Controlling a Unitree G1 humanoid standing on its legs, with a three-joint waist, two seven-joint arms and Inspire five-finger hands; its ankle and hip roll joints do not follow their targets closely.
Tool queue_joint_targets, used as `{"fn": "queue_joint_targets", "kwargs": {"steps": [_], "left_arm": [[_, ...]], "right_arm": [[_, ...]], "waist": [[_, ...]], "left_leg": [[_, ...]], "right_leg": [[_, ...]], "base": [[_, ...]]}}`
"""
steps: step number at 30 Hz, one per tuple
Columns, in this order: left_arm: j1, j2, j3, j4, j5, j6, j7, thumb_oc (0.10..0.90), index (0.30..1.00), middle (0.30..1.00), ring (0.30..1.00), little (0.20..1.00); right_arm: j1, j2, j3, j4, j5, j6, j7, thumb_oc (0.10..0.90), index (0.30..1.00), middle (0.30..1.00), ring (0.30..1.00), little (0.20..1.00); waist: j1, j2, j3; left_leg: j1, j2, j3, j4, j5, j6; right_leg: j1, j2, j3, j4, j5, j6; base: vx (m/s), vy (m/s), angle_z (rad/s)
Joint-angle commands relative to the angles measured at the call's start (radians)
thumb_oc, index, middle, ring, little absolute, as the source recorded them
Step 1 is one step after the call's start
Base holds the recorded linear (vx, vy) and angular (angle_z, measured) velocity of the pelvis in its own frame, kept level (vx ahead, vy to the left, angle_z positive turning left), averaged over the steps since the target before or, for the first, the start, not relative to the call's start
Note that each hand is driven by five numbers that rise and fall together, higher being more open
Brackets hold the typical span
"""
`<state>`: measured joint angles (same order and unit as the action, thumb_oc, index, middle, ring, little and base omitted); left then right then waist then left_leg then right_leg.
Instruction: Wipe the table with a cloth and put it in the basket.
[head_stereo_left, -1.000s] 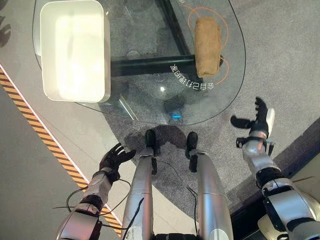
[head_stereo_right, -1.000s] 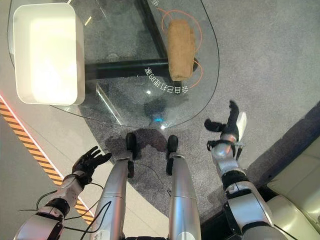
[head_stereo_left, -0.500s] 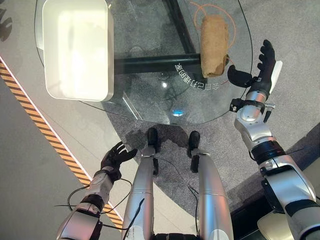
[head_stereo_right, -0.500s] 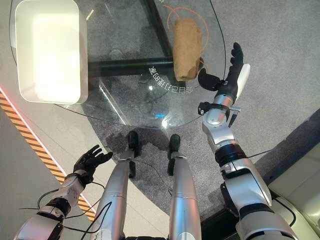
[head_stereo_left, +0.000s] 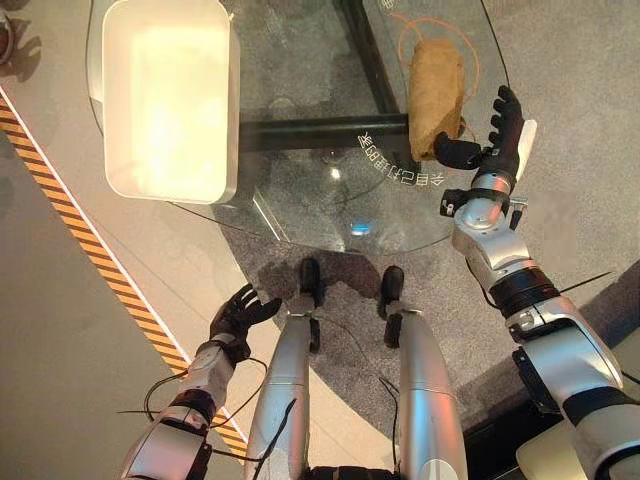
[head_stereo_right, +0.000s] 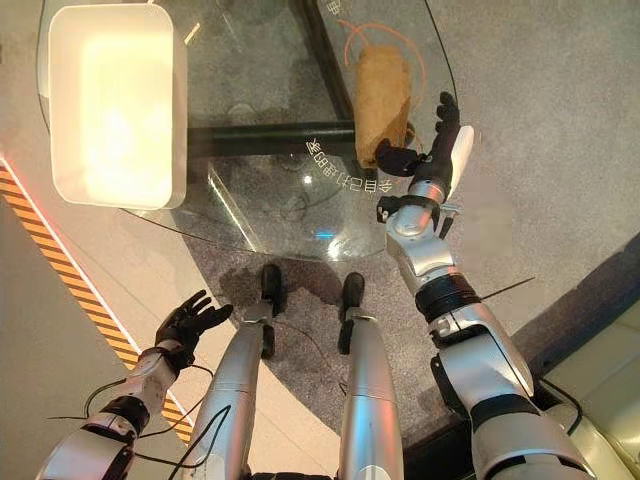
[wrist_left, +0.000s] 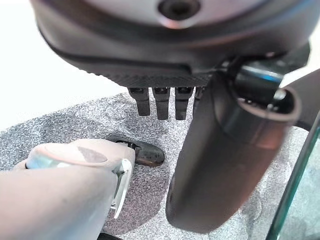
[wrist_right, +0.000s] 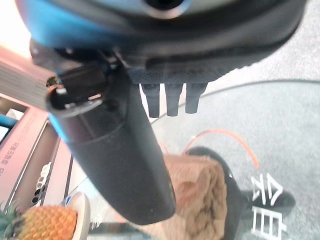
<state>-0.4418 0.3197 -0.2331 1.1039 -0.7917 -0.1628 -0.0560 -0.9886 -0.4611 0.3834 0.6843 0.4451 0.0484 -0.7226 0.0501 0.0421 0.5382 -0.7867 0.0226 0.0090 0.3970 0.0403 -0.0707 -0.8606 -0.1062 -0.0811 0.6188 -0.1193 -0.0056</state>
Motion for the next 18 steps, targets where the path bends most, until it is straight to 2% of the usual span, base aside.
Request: {"fn": "queue_joint_targets", "kwargs": {"steps": [1,6,11,18], "left_arm": [[0.045,-0.012,-0.016,0.000,0.013,-0.013,0.022,0.800,0.900,0.900,0.900,0.900],[0.062,-0.017,-0.019,-0.014,0.018,-0.010,0.024,0.800,0.900,0.900,0.900,0.900],[0.064,-0.022,-0.027,-0.019,0.026,-0.003,0.027,0.800,0.900,0.900,0.900,0.900],[0.071,-0.027,-0.038,-0.035,0.026,0.006,0.036,0.800,0.900,0.900,0.900,0.900]], "right_arm": [[-0.123,-0.040,0.039,-0.035,0.028,0.006,-0.010,0.800,0.900,0.900,0.900,0.900],[-0.160,-0.021,0.054,0.007,0.131,0.041,0.036,0.800,0.900,0.900,0.900,0.900],[-0.189,-0.007,0.071,0.030,0.137,0.060,0.038,0.800,0.900,0.900,0.900,0.900],[-0.221,0.001,0.093,0.058,0.155,0.127,0.017,0.800,0.900,0.900,0.900,0.900]], "waist": [[-0.008,0.045,-0.018],[0.005,0.050,-0.018],[0.016,0.055,-0.018],[0.024,0.064,-0.018]], "left_leg": [[0.015,-0.048,0.057,0.063,-0.093,0.037],[0.025,-0.048,0.056,0.056,-0.089,0.037],[0.025,-0.049,0.055,0.054,-0.083,0.038],[0.019,-0.051,0.054,0.055,-0.079,0.041]], "right_leg": [[0.056,0.022,-0.059,-0.117,0.028,-0.006],[0.062,0.022,-0.065,-0.107,0.022,-0.011],[0.061,0.020,-0.070,-0.100,0.019,-0.012],[0.048,0.020,-0.071,-0.087,0.019,-0.015]], "base": [[0.00,0.000,0.00],[0.02,0.015,0.02],[0.02,-0.004,0.02],[0.00,0.001,0.00]]}}
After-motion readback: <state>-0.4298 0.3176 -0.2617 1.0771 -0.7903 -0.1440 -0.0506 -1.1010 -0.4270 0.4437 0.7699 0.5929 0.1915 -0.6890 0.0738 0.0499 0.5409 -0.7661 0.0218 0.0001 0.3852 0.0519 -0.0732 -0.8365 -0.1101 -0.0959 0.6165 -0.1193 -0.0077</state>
